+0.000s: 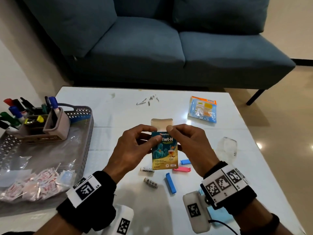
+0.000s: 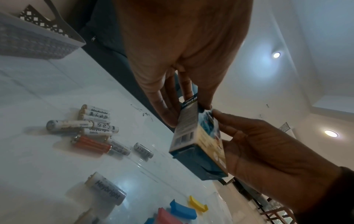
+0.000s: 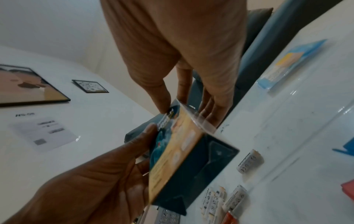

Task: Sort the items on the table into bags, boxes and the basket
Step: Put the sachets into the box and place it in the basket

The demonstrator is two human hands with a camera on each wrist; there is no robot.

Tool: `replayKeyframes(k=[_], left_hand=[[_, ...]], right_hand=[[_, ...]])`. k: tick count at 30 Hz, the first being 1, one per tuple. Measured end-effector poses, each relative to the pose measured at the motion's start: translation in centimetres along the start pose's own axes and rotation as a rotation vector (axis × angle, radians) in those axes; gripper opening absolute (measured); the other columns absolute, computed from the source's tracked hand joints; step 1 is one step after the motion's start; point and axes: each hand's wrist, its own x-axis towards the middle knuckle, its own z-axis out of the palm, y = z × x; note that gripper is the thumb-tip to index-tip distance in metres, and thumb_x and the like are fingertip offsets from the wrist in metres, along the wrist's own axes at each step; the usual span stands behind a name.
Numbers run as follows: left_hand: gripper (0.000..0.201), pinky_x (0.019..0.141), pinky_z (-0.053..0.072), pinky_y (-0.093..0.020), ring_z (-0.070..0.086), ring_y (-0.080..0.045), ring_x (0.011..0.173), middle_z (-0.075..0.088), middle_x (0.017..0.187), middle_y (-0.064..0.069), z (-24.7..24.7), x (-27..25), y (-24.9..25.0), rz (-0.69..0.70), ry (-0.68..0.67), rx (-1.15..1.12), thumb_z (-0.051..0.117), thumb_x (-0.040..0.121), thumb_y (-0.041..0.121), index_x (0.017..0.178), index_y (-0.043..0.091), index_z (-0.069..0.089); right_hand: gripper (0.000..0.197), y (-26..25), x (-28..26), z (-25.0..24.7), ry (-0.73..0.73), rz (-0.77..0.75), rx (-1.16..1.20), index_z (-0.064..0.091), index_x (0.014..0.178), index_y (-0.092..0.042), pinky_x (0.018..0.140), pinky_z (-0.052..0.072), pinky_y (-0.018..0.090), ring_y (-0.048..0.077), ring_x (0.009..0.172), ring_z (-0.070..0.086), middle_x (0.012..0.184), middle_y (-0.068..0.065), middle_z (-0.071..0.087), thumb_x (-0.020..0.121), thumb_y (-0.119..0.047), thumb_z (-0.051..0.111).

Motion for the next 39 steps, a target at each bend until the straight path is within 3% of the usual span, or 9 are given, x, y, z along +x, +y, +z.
replayKeyframes(k=[2, 6, 11, 15, 18, 26, 30, 33, 39], left_hand=[[0.023, 0.075, 0.064, -0.031, 0.076, -0.012, 0.092, 0.077, 0.101, 0.002, 0.1, -0.1, 0.0, 0.007, -0.016, 0.006, 0.075, 0.089, 0.034, 0.112, 0.032, 0.070], [0.024, 0.083, 0.064, -0.040, 0.076, -0.015, 0.093, 0.077, 0.104, -0.002, 0.3, -0.1, -0.1, 0.013, -0.054, -0.014, 0.076, 0.090, 0.030, 0.113, 0.028, 0.070], [0.026, 0.081, 0.064, -0.040, 0.076, -0.015, 0.093, 0.076, 0.104, -0.002, 0.2, -0.1, -0.2, 0.039, -0.071, 0.010, 0.077, 0.089, 0.032, 0.113, 0.029, 0.066], [0.038, 0.077, 0.065, -0.038, 0.076, -0.015, 0.088, 0.076, 0.102, -0.003, 0.1, 0.0, -0.4, 0.052, -0.035, 0.042, 0.077, 0.088, 0.035, 0.115, 0.031, 0.052], [0.047, 0.076, 0.065, -0.037, 0.077, -0.014, 0.086, 0.075, 0.101, -0.003, 0.0, -0.1, -0.4, 0.073, -0.027, 0.059, 0.075, 0.090, 0.037, 0.123, 0.035, 0.042], [0.029, 0.069, 0.064, -0.029, 0.074, -0.008, 0.083, 0.071, 0.098, 0.004, -0.2, -0.2, -0.2, 0.144, -0.058, 0.139, 0.063, 0.098, 0.039, 0.123, 0.038, 0.049], [0.024, 0.068, 0.065, -0.032, 0.075, -0.011, 0.081, 0.072, 0.097, 0.000, -0.4, -0.2, -0.2, 0.145, -0.053, 0.137, 0.063, 0.099, 0.037, 0.120, 0.036, 0.052], [0.024, 0.066, 0.064, -0.029, 0.075, -0.011, 0.081, 0.071, 0.097, -0.001, -0.5, -0.2, -0.3, 0.142, -0.045, 0.163, 0.062, 0.099, 0.038, 0.121, 0.035, 0.052], [0.027, 0.066, 0.064, -0.028, 0.074, -0.011, 0.085, 0.071, 0.101, -0.002, -1.0, 0.0, -0.4, 0.155, -0.016, 0.185, 0.058, 0.102, 0.039, 0.127, 0.036, 0.049]], right_hand=[[0.035, 0.0, 0.1, 0.1, 0.043, -0.002, 0.011, 0.074, 0.092, -0.010, 0.089, 0.060, 0.051, 0.026, 0.091, 0.075, 0.090, 0.007, 0.077, 0.092, -0.044, 0.068], [0.043, -0.2, 0.3, 0.3, 0.164, -0.019, 0.095, 0.061, 0.102, -0.006, 0.075, 0.065, 0.036, 0.020, 0.084, 0.077, 0.092, 0.008, 0.077, 0.091, -0.046, 0.069], [0.025, -0.1, 0.1, 0.0, 0.117, -0.015, 0.137, 0.060, 0.120, -0.025, 0.078, 0.063, 0.033, 0.017, 0.088, 0.077, 0.090, -0.001, 0.078, 0.096, -0.030, 0.067], [0.012, 0.0, 0.2, 0.0, 0.067, -0.082, 0.040, 0.073, 0.105, -0.027, 0.076, 0.063, 0.031, 0.016, 0.095, 0.075, 0.098, -0.001, 0.077, 0.098, -0.022, 0.065], [0.016, 0.2, 0.3, 0.1, 0.041, -0.123, -0.026, 0.074, 0.096, -0.029, 0.077, 0.063, 0.032, 0.015, 0.098, 0.074, 0.099, -0.003, 0.077, 0.097, -0.016, 0.065], [0.018, -0.1, 0.2, 0.1, -0.005, -0.139, -0.053, 0.072, 0.094, -0.028, 0.064, 0.058, 0.019, 0.012, 0.094, 0.073, 0.100, -0.003, 0.075, 0.100, -0.015, 0.061], [0.015, 0.1, 0.4, 0.2, -0.021, -0.149, -0.095, 0.071, 0.095, -0.029, 0.066, 0.060, 0.022, 0.015, 0.096, 0.073, 0.101, -0.003, 0.075, 0.100, -0.019, 0.060], [0.009, 0.1, 0.4, 0.0, -0.077, -0.181, -0.199, 0.070, 0.102, -0.028, 0.077, 0.063, 0.030, 0.017, 0.099, 0.073, 0.105, -0.004, 0.074, 0.097, -0.023, 0.066], [0.043, -0.5, 0.1, -0.4, -0.271, -0.125, -0.281, 0.060, 0.127, -0.034, 0.070, 0.064, 0.030, 0.017, 0.109, 0.069, 0.123, -0.007, 0.066, 0.085, -0.032, 0.073]])
